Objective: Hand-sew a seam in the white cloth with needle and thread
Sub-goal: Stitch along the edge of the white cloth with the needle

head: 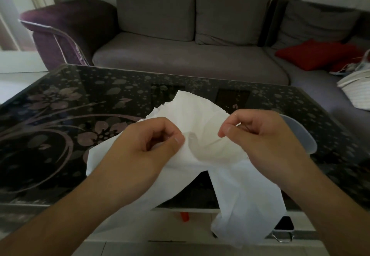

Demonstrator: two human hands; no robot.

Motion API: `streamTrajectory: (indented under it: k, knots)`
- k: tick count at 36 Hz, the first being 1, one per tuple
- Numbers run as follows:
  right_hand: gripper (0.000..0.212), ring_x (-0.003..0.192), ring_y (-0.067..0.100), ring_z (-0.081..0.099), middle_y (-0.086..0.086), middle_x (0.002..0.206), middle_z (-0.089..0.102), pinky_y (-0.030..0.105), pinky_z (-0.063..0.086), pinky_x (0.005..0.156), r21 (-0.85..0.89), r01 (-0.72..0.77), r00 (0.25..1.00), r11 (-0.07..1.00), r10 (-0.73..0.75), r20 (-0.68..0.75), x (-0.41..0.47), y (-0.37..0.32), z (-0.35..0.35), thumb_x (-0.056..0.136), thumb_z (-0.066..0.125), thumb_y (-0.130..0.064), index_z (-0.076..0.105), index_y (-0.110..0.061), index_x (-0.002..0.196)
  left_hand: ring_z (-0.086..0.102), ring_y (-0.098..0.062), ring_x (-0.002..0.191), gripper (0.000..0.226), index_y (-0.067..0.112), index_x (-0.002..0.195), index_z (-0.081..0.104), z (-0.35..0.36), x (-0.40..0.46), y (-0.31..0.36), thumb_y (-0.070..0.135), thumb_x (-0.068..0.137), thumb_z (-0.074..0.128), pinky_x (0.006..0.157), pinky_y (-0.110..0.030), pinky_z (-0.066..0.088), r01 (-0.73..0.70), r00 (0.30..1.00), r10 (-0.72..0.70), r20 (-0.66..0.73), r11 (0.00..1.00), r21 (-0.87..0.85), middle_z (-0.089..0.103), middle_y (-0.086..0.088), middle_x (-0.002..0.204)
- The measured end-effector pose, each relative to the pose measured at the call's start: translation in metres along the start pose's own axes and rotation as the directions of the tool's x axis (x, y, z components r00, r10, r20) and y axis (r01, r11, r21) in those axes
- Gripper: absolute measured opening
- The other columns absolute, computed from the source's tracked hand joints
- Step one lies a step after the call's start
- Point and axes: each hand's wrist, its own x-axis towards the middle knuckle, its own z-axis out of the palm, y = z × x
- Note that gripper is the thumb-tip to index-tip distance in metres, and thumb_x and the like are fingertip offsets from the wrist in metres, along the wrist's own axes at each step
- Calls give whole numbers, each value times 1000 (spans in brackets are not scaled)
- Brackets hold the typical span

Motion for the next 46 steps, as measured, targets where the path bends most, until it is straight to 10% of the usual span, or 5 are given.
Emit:
streamTrajectory:
  k: [11, 22, 46]
  knots:
    - [12, 44, 10, 37, -5, 46, 44, 23, 40, 49, 9, 61, 985, 998, -61, 164, -8, -10, 19, 83, 81, -41, 74, -37, 92, 65, -9, 78, 16, 27, 86, 75, -1, -2, 0, 29, 96, 63, 74, -24, 46, 22, 999, -19, 44, 998, -54, 71, 8, 80]
    - [14, 49, 16, 41, 13, 53, 44, 12, 51, 59, 180, 5, 998, 984, -18, 68, -2, 1, 2, 89, 76, -16, 77, -25, 78, 65, -4, 77, 17, 28, 82, 74, 3, 0, -1, 28, 96, 64, 69, -9, 43, 2, 1000, -2, 10, 1000, 2, 71, 13, 79]
    - [9, 45, 18, 27, 7, 50, 37, 26, 28, 44, 571, -70, 993, 818, 0, 122, 3, 9, -5, 80, 64, -8, 70, -6, 74, 66, -6, 78, 16, 27, 82, 73, 4, -1, -1, 29, 95, 64, 70, -9, 44, -9, 1000, 9, -17, 1000, -4, 72, 11, 80]
